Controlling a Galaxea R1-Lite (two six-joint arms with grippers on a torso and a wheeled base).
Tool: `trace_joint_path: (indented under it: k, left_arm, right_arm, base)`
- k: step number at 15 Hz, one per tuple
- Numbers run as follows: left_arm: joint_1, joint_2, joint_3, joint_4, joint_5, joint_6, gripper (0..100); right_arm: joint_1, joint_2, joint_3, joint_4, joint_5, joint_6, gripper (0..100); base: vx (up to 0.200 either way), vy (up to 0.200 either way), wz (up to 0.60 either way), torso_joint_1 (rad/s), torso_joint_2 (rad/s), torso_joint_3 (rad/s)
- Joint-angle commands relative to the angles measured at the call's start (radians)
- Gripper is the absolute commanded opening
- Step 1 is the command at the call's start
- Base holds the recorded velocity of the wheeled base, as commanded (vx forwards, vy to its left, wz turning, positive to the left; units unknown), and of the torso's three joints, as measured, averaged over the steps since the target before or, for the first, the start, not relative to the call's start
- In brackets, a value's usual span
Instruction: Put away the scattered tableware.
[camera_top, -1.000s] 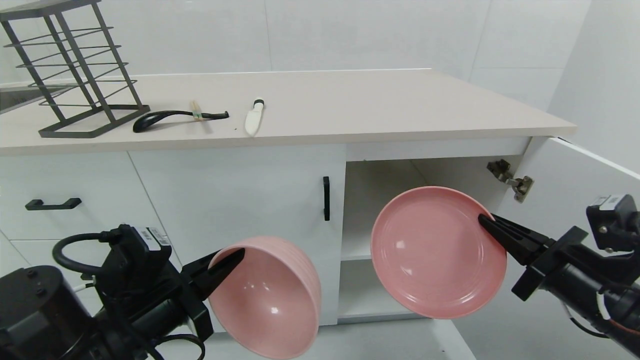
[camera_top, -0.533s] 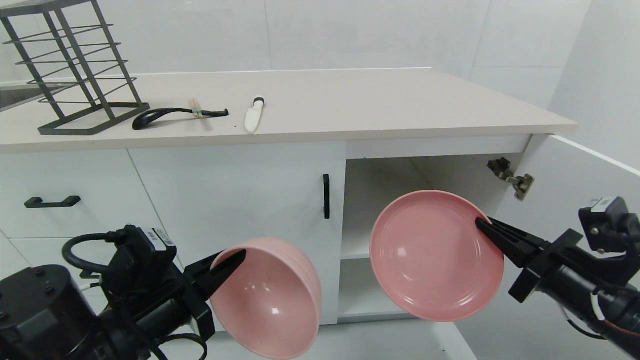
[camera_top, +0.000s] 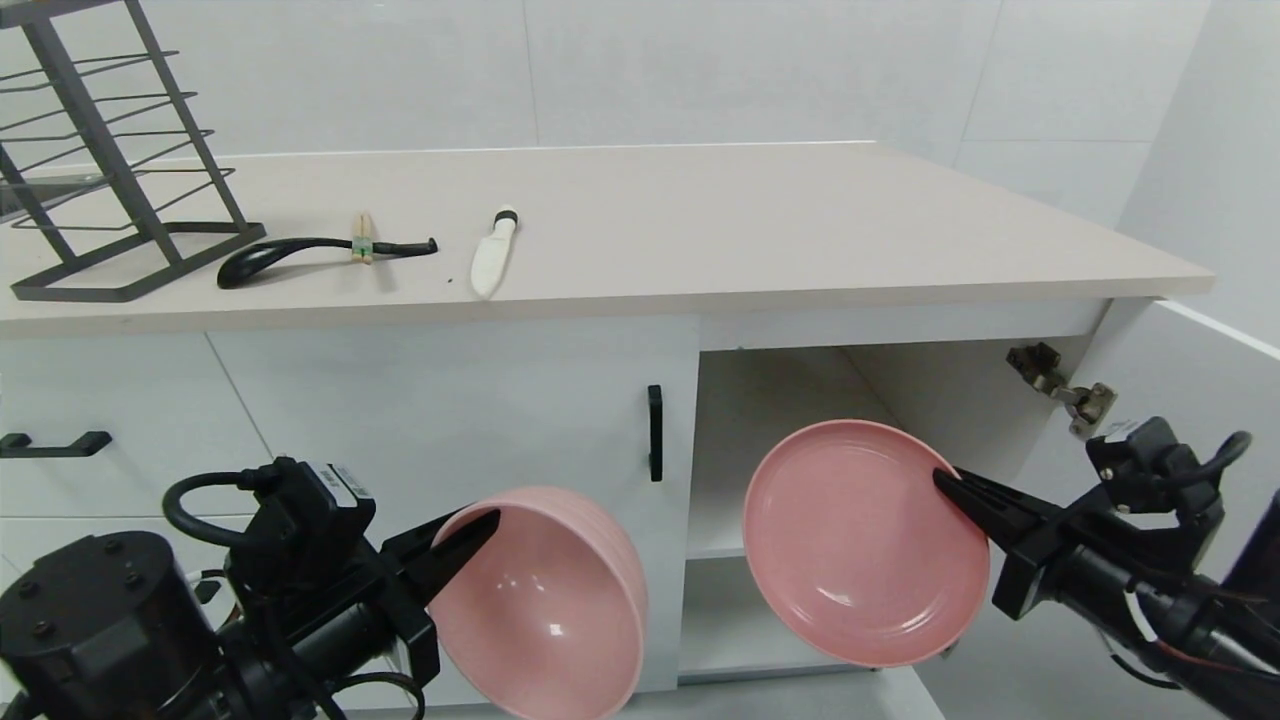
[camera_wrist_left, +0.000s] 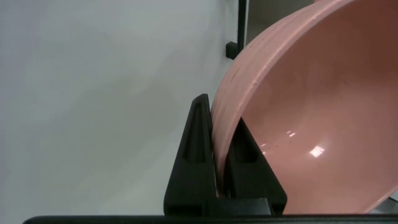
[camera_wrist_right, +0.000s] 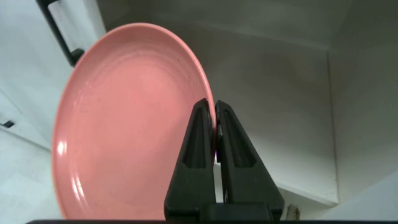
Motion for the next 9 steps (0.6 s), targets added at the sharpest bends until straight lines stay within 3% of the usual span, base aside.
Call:
trace_joint_path:
  k: [1, 9]
  left_arm:
    - [-0.004, -0.001, 0.0, -0.001, 0.0, 0.0, 0]
    - [0.002, 0.004, 0.0, -0.001, 0.0, 0.0, 0]
  right_arm:
    - [-0.025, 0.054, 0.0, -0.001, 0.0, 0.002, 0]
    - [-0.089, 0.239, -0.072, -0.001, 0.0, 0.014, 0]
  base:
    - [0.0, 0.0, 0.0, 0.0, 0.0, 0.0]
    - [0.0, 0.0, 0.0, 0.0, 0.0, 0.0]
